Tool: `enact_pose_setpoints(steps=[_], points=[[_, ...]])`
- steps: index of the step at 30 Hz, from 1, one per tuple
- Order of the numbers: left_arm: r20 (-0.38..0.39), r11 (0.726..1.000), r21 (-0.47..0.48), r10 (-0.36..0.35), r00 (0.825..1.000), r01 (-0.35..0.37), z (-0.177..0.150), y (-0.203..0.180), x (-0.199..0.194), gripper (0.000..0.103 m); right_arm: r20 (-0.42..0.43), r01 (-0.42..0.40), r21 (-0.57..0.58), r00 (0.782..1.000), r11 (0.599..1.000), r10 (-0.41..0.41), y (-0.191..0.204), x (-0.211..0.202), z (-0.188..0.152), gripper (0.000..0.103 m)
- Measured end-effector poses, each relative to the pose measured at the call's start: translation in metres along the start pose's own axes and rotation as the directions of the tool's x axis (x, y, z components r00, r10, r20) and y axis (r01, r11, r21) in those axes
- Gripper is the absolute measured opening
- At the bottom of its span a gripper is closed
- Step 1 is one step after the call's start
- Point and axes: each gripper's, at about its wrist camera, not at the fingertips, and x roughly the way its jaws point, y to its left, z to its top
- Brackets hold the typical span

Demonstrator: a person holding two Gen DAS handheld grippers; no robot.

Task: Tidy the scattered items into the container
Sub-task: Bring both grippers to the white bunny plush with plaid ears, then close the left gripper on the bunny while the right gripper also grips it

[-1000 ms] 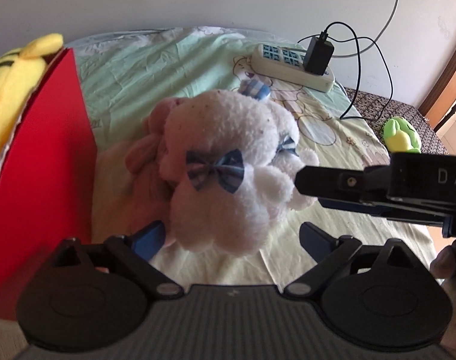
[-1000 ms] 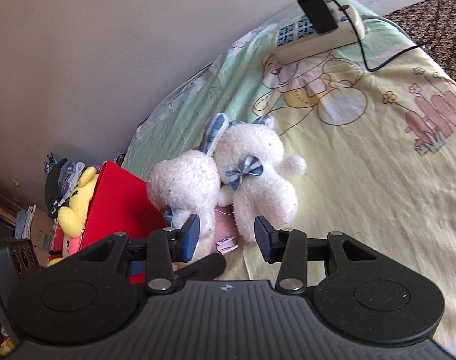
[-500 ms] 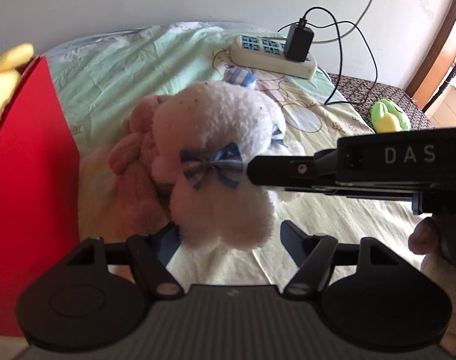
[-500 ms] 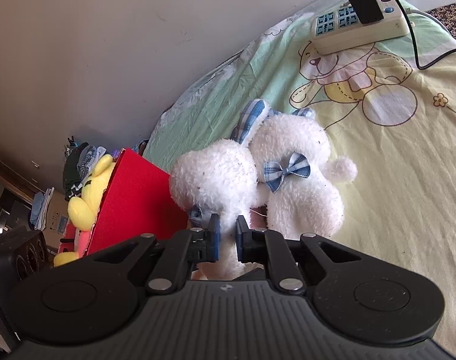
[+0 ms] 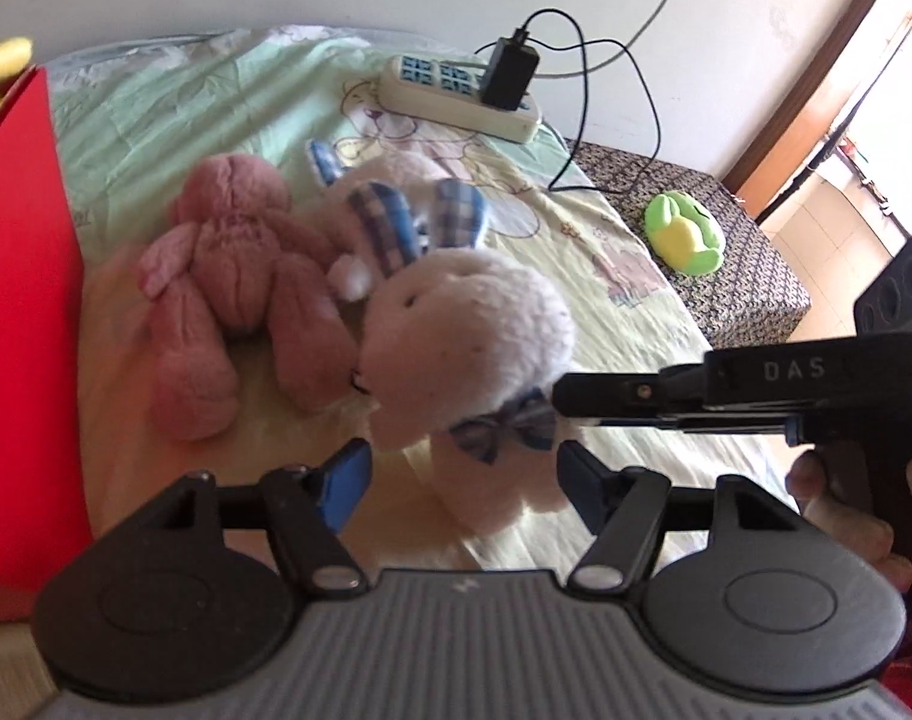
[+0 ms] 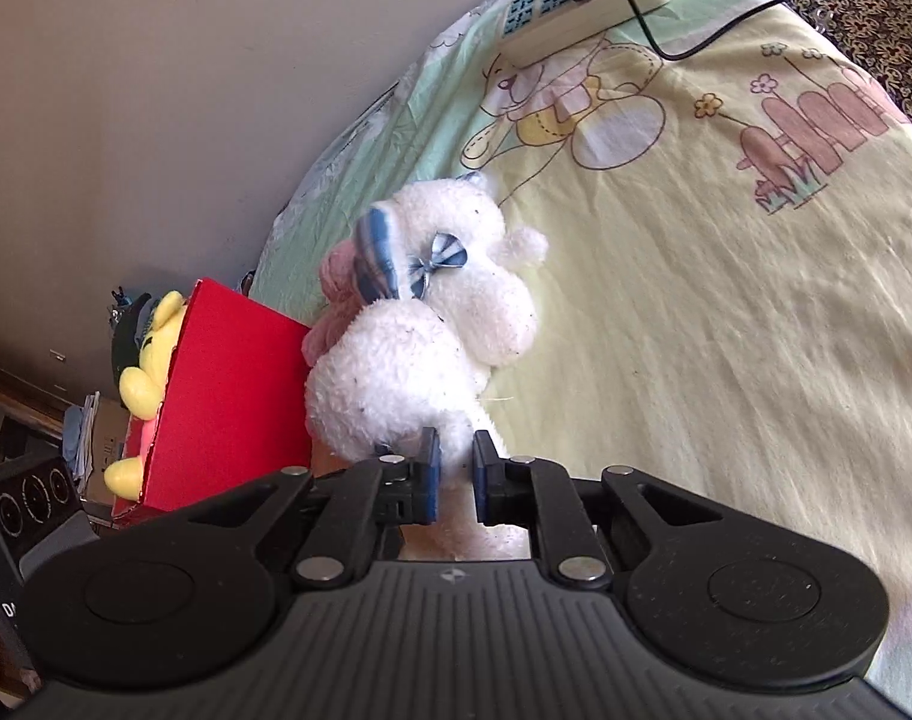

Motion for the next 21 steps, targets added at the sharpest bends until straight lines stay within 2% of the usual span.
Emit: enact_pose_setpoints(steps=[2, 4, 8, 12, 17, 21], points=[[-0.003, 0.999, -0.053, -0.012, 1.0, 0.011, 0.004, 0.007, 0.003, 0.07, 0.015, 0.005, 0.012, 1.0, 1.0, -0.006, -0.001, -0.001, 0.002, 0.023], [0.008, 0.994, -0.101, -0.032, 0.999, 0.033, 0.008, 0.012, 0.004, 0.07, 0.034, -0.001, 0.018, 0.999, 1.0, 0.0, 0.0, -0.002, 0.004, 0.026], [0.018, 0.993, -0.118, -0.013, 1.0, 0.015, 0.011, 0.007, 0.013, 0.07, 0.082, -0.017, 0.047, 0.997, 0.999, 0.013, 0.0, -0.002, 0.01, 0.032], [0.018, 0.993, -0.121, 0.012, 1.0, -0.01, 0.009, 0.001, 0.02, 0.072, 0.083, -0.035, 0.048, 0.996, 0.998, 0.031, 0.006, 0.006, 0.012, 0.032], [0.022, 0.986, -0.165, 0.007, 1.0, -0.003, 0.007, 0.007, 0.02, 0.073, 0.076, -0.03, 0.03, 0.997, 0.999, 0.028, 0.008, 0.011, 0.013, 0.032], [0.034, 0.988, -0.153, 0.017, 0.999, -0.011, 0.005, 0.001, 0.019, 0.07, 0.105, -0.063, 0.018, 0.993, 0.998, 0.061, 0.009, 0.006, 0.014, 0.033]])
